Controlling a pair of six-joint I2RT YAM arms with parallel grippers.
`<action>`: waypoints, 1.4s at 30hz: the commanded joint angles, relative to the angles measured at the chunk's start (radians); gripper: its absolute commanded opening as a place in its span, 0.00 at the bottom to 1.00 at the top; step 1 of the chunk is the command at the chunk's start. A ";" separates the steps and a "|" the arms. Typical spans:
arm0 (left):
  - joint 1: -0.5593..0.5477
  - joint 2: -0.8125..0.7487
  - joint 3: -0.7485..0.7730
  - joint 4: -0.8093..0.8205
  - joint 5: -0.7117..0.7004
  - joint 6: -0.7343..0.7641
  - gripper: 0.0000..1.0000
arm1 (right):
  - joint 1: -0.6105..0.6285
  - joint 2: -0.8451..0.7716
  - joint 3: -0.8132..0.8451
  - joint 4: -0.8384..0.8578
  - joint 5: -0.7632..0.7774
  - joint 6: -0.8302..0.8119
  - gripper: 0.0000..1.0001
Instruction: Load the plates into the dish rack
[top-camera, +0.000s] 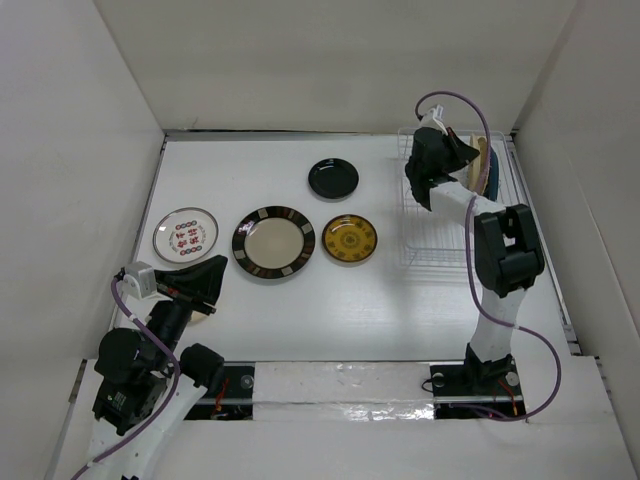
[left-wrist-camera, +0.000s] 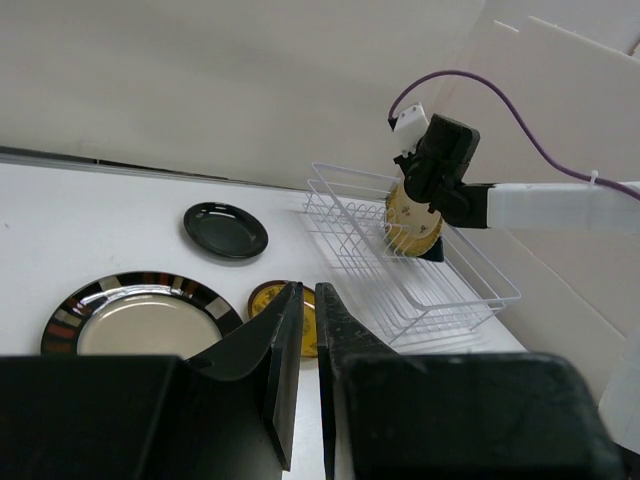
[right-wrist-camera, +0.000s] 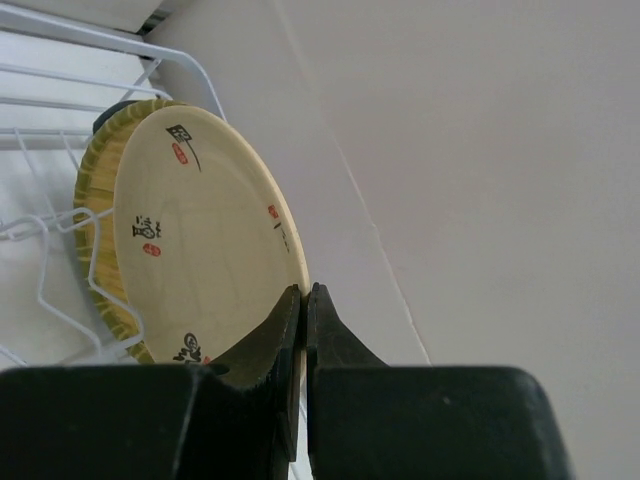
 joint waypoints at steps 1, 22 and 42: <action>-0.009 -0.025 0.015 0.037 0.000 -0.003 0.08 | -0.024 -0.036 0.046 -0.095 -0.045 0.147 0.00; 0.029 0.046 0.010 0.044 0.018 -0.006 0.08 | -0.035 -0.243 0.167 -0.563 -0.348 0.819 0.69; 0.039 0.139 0.012 0.032 -0.025 -0.012 0.00 | 0.415 0.155 0.371 -0.604 -1.063 1.139 0.29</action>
